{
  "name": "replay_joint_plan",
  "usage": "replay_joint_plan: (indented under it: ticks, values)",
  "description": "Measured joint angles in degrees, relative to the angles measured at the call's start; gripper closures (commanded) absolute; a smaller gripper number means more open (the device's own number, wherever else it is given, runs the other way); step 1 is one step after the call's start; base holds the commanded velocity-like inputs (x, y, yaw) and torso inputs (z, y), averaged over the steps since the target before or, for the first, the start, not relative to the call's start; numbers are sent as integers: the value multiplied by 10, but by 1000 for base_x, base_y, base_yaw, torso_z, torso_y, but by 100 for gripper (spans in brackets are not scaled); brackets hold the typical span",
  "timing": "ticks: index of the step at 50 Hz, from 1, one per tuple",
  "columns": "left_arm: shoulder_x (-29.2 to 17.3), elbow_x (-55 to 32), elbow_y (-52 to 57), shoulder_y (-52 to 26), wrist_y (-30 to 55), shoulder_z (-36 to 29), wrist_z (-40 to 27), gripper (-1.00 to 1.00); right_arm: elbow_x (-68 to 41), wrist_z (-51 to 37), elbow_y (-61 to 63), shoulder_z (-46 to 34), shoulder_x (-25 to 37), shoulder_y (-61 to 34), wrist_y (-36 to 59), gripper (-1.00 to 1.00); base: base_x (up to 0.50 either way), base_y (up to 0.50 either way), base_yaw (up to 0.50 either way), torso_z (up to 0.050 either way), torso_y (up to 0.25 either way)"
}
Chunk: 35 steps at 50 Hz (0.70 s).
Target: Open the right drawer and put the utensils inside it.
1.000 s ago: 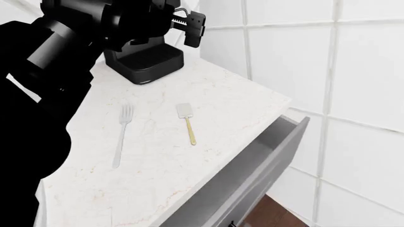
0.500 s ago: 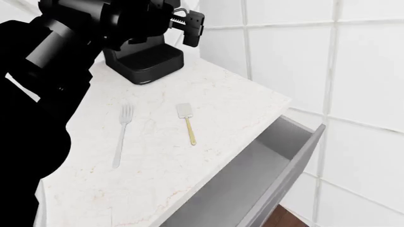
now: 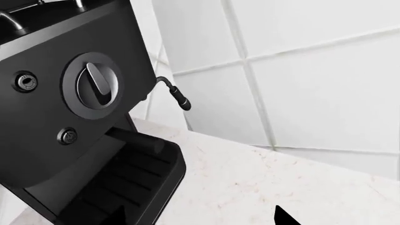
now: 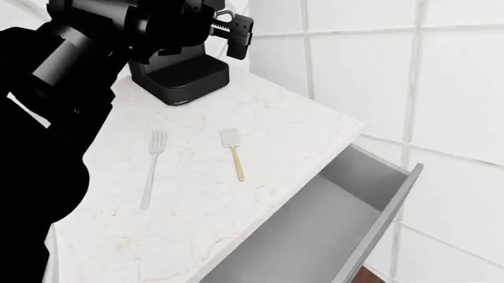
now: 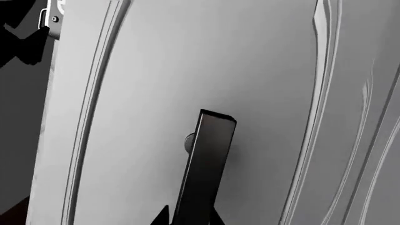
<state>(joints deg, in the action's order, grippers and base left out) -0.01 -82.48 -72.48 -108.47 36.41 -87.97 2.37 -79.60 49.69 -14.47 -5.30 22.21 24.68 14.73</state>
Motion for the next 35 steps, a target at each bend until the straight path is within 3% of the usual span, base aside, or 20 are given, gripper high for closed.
replay_joint_plan:
  ticks: [3, 4, 12, 26, 35]
  values:
    - [0, 1, -1, 1, 0, 0, 1, -100, 2, 8, -4, -1, -1, 1, -3, 100, 1, 1, -4, 0, 0]
    - [0, 1, -1, 1, 0, 1, 2, -100, 2, 11, -6, -1, -2, 1, -4, -100, 0, 0, -4, 0, 0]
    - [0, 4, -2, 1, 1, 2, 4, -100, 3, 46, -16, -7, 5, 38, -12, -100, 0, 0, 0, 0, 0]
    - [0, 5, -5, 0, 2, 4, 7, -100, -36, 81, 42, 51, -10, 118, -70, -100, 0, 0, 0, 0, 0]
    - [0, 6, -8, 1, 1, 6, 10, -100, 35, 80, 170, 251, -126, 169, -21, -100, 0, 0, 0, 0, 0]
